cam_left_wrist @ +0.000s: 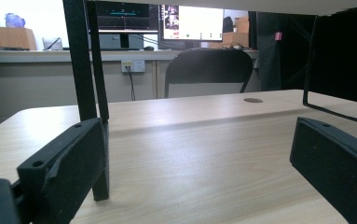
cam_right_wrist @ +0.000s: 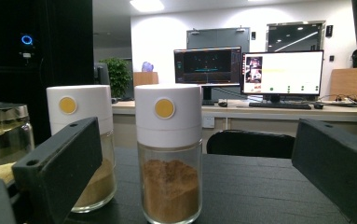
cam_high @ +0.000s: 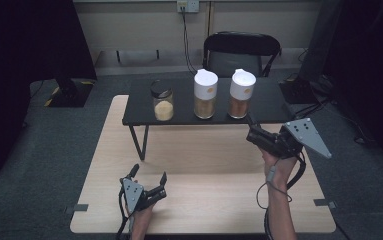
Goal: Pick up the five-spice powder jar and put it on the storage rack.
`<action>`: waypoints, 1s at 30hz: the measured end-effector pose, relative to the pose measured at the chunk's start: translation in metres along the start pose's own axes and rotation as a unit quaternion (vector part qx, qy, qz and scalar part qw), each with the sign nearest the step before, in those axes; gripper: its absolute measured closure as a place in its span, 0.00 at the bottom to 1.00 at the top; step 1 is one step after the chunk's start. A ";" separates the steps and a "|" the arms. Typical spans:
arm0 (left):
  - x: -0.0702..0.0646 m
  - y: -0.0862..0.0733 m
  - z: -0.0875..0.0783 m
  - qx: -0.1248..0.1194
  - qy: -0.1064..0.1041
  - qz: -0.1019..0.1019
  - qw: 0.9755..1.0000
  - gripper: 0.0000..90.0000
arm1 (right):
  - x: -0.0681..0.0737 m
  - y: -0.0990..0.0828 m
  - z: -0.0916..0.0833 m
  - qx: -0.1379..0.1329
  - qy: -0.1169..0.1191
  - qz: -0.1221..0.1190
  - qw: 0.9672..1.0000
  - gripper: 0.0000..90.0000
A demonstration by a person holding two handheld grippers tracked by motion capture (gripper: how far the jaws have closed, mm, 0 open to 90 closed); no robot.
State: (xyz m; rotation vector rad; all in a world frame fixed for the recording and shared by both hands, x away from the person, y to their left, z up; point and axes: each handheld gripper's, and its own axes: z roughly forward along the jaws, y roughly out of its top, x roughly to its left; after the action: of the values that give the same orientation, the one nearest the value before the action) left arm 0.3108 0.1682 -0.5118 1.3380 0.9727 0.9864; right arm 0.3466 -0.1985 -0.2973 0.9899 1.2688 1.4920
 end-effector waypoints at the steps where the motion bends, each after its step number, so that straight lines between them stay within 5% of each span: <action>1: 0.000 0.000 0.000 0.000 0.000 0.000 1.000 0.03 | 0.000 -0.001 -0.002 -0.001 -0.001 -0.001 1.000 0.01; 16: 0.000 0.000 0.000 0.000 0.002 0.000 1.000 0.04 | -0.009 -0.007 -0.023 -0.005 -0.016 0.007 1.000 0.01; 30: 0.000 0.000 0.000 0.000 0.003 0.000 1.000 0.04 | -0.007 -0.022 -0.035 0.017 -0.016 0.008 1.000 0.01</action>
State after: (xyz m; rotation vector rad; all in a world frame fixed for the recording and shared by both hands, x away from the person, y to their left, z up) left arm 0.3109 0.1680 -0.5118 1.3355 0.9768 0.9898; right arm 0.3181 -0.2132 -0.3246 1.0445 1.2705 1.4657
